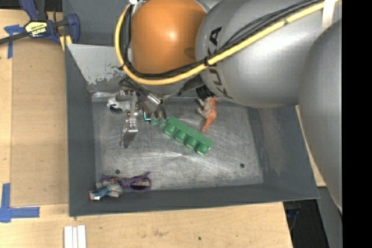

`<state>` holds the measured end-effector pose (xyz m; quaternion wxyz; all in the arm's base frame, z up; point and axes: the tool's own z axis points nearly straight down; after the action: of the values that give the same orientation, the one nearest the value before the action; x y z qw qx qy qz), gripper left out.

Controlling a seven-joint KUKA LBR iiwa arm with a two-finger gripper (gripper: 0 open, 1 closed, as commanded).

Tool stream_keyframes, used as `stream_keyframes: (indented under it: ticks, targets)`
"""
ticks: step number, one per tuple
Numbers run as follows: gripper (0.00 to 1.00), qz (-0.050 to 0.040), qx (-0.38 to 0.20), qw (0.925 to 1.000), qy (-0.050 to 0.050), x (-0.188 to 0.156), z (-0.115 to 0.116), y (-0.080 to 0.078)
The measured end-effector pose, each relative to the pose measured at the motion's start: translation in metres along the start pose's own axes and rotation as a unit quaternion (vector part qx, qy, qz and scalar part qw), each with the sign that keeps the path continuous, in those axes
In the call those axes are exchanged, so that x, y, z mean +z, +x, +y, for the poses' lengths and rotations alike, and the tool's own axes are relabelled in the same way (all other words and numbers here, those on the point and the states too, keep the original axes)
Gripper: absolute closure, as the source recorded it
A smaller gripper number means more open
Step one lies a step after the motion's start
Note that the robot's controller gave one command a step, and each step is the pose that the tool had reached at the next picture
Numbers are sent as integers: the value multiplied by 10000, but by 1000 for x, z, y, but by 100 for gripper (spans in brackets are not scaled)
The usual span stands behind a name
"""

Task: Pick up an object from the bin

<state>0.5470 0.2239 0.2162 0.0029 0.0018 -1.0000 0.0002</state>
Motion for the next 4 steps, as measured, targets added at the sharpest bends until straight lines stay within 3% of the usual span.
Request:
stream_keyframes:
  ticks: [1,2,3,4]
  targets:
    - [0,-42,16,10000,-9,-5,-1,-2]
    - [0,-72,-165,9998,-15,55,-8,-36]
    - [0,-15,142,9999,-1,62,-41,-60]
    - [0,-61,683,9976,-14,54,-39,-67]
